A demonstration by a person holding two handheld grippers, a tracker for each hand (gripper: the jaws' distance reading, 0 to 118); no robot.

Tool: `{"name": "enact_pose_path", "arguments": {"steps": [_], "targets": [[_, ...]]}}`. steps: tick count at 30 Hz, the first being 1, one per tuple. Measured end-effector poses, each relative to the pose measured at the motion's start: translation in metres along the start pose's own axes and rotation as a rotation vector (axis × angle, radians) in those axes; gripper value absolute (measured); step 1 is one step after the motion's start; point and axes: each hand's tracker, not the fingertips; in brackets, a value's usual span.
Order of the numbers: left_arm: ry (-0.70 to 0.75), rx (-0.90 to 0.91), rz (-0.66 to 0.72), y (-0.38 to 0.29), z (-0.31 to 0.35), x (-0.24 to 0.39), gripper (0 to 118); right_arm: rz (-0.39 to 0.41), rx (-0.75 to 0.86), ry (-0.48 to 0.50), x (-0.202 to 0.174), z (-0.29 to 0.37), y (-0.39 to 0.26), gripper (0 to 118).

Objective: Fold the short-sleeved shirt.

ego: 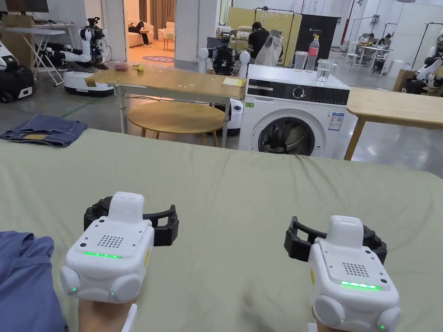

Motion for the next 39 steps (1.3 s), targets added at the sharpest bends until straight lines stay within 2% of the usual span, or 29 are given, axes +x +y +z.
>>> {"name": "enact_pose_path", "arguments": {"steps": [4, 25, 39], "targets": [[-0.003, 0.003, -0.017, 0.0005, 0.0011, 0.0004, 115, -0.016, -0.006, 0.002, 0.0004, -0.0002, 0.0013, 118], [-0.008, 0.011, -0.013, 0.0042, 0.0047, 0.0001, 115, 0.009, -0.005, 0.003, 0.0004, 0.0015, -0.0025, 118], [-0.009, 0.019, 0.022, 0.0079, 0.0079, -0.0013, 115, -0.013, 0.005, 0.011, 0.0035, 0.0049, 0.0025, 118]]}}
